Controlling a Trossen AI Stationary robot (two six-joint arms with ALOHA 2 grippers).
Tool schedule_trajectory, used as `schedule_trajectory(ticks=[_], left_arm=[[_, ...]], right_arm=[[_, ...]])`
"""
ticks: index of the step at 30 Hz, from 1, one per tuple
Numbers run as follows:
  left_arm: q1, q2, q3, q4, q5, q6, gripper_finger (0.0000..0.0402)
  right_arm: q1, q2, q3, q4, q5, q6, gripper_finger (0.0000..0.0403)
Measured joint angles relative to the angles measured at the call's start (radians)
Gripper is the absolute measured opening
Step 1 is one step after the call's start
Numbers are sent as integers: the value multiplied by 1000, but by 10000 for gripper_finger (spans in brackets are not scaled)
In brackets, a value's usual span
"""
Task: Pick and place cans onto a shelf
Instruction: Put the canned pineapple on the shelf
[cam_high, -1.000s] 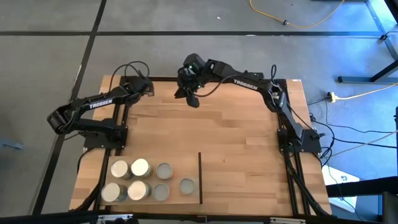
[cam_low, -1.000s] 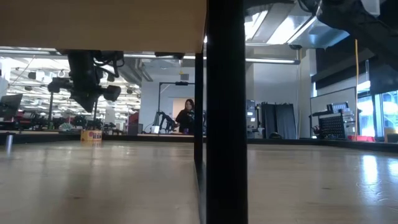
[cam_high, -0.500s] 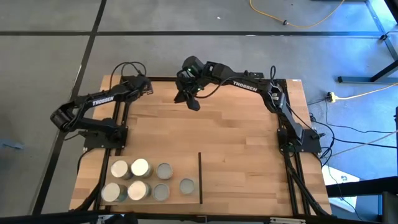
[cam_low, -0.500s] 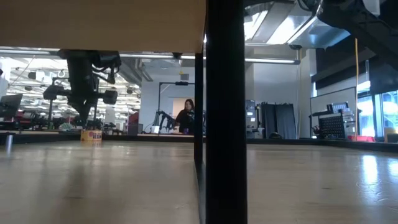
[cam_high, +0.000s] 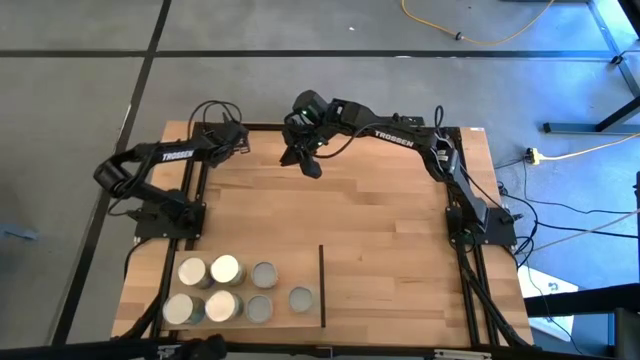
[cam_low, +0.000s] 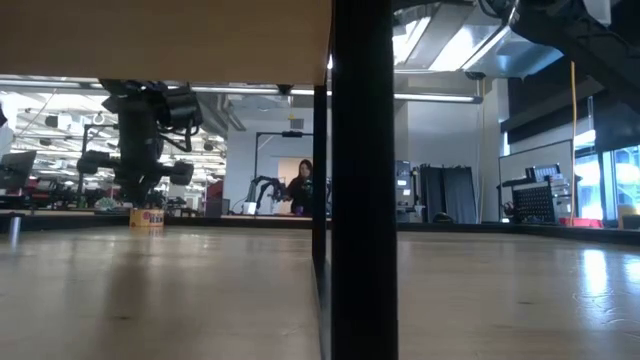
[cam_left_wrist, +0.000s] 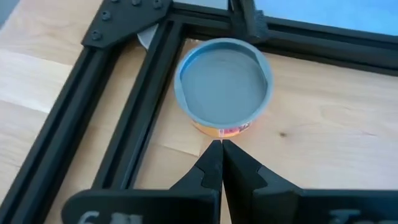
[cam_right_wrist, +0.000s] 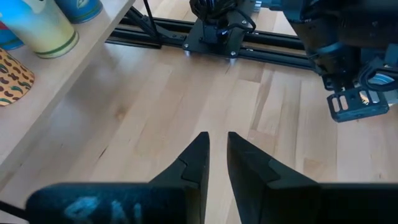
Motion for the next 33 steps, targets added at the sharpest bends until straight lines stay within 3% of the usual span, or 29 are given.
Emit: schedule_trajectory(ticks=[16, 33], left_arm=[[-1, 26, 0, 36, -97, -64, 0], [-3, 125, 0, 37, -42, -81, 0]], right_arm=[[-27, 0, 0, 1, 1, -1, 59], [-88, -1, 0, -5, 0, 41, 59]])
